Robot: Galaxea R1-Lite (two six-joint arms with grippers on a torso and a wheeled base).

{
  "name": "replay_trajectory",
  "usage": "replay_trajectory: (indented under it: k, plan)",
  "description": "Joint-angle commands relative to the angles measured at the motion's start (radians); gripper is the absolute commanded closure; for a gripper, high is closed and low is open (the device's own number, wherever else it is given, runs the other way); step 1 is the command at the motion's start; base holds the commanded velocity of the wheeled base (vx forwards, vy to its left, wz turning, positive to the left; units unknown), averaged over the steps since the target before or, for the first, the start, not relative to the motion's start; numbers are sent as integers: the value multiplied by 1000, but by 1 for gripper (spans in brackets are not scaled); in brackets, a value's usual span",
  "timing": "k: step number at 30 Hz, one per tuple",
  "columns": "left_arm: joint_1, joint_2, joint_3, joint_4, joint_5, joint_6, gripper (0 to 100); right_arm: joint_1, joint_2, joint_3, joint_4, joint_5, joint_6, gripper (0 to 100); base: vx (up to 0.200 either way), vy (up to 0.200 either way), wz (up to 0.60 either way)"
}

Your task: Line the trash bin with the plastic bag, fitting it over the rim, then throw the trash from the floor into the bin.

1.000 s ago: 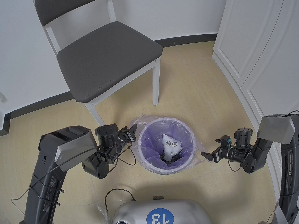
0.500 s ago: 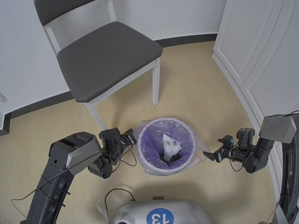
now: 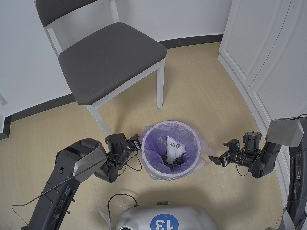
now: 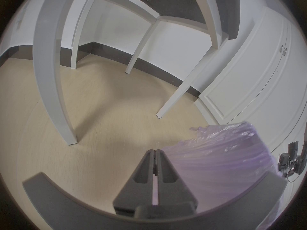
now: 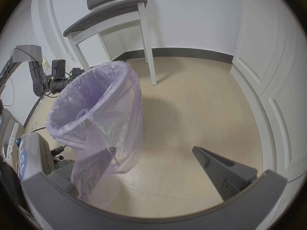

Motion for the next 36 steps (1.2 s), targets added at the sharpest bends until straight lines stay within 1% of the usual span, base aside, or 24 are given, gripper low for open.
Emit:
replay_trajectory:
  k: [1, 2, 3, 6, 10, 13, 16, 19, 21, 24, 27, 31, 36]
  plan:
    - [-2, -3, 2, 3, -3, 4, 100, 0, 1, -1, -2, 1, -1, 0, 0, 0, 0]
    - [-2, -9, 13, 4, -3, 4, 100, 0, 1, -1, -2, 1, -1, 0, 0, 0, 0]
    - [2, -12, 30, -2, -9, 7, 0, 0, 0, 1, -2, 1, -1, 0, 0, 0, 0]
    - [6, -29, 57, -20, -26, 9, 0, 0, 0, 4, -2, 1, 1, 0, 0, 0, 0]
    - [22, -52, 103, -53, -22, 23, 0, 0, -9, 20, -5, 1, 1, 0, 0, 0, 0]
    - [31, -74, 143, -66, -21, 53, 0, -1, -16, 36, -27, 1, 1, 0, 0, 0, 0]
    - [45, -88, 175, -94, -13, 119, 0, -1, -28, 68, -54, 1, 1, 0, 0, 0, 0]
    - [51, -118, 206, -118, 22, 170, 0, -1, -51, 111, -82, -9, 4, 0, 0, 0, 0]
    - [55, -149, 234, -125, 39, 185, 0, 0, -62, 140, -111, -26, 9, 0, 0, 0, 0]
    - [54, -223, 304, -134, 45, 190, 0, 0, -78, 192, -183, -39, 10, 0, 0, 0, 0]
    - [45, -285, 390, -157, 45, 192, 0, -1, -106, 237, -220, -42, 12, 0, 0, 0, 0]
    - [40, -341, 510, -229, 45, 231, 0, -3, -120, 289, -248, -41, 13, 0, 0, 0, 0]
    - [35, -359, 603, -318, 45, 256, 0, -6, -77, 284, -291, -41, 15, 0, 0, 0, 0]
